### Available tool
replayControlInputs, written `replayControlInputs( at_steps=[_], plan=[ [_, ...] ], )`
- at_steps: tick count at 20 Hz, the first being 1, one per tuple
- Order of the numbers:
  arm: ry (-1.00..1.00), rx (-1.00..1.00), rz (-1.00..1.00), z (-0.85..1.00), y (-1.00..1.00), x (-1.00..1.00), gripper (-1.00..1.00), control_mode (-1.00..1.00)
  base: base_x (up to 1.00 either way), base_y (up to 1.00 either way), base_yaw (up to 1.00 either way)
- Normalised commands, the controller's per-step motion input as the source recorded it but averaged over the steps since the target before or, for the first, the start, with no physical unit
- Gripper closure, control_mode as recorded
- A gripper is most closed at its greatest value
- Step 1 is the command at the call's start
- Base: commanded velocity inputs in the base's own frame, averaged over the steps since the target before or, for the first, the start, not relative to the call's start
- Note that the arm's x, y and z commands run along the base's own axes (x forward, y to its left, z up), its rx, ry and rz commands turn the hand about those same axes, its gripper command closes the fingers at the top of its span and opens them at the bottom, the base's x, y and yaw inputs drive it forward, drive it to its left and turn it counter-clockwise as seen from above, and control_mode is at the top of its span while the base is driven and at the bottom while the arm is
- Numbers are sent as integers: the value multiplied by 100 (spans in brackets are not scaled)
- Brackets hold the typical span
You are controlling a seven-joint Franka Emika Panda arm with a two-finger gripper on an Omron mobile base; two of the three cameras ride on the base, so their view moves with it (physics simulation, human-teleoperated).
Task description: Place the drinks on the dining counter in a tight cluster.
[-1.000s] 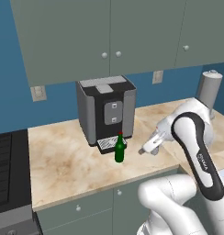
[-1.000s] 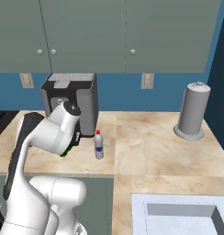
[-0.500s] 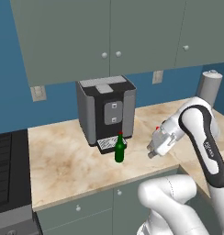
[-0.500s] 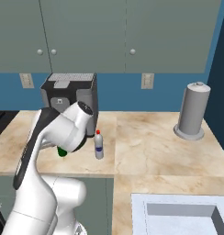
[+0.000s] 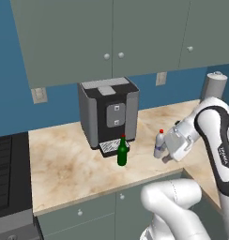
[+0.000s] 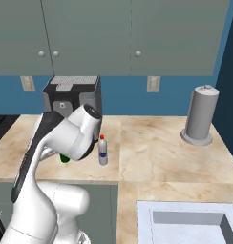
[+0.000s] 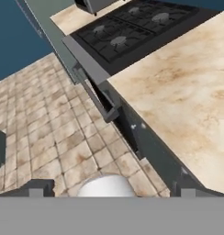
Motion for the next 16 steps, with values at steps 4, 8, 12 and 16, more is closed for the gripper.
replayControlInputs(
  at_steps=[4,8,12,16],
  plan=[
    [-28,0,-6,2,-21,-32,-100,-100,0,0,0],
    [-25,0,-4,9,-31,-26,-100,-100,0,0,0],
    [-15,4,0,18,-43,-20,-100,-100,0,0,0],
    [-4,10,0,11,-48,-13,-100,-100,0,0,0]
  ],
)
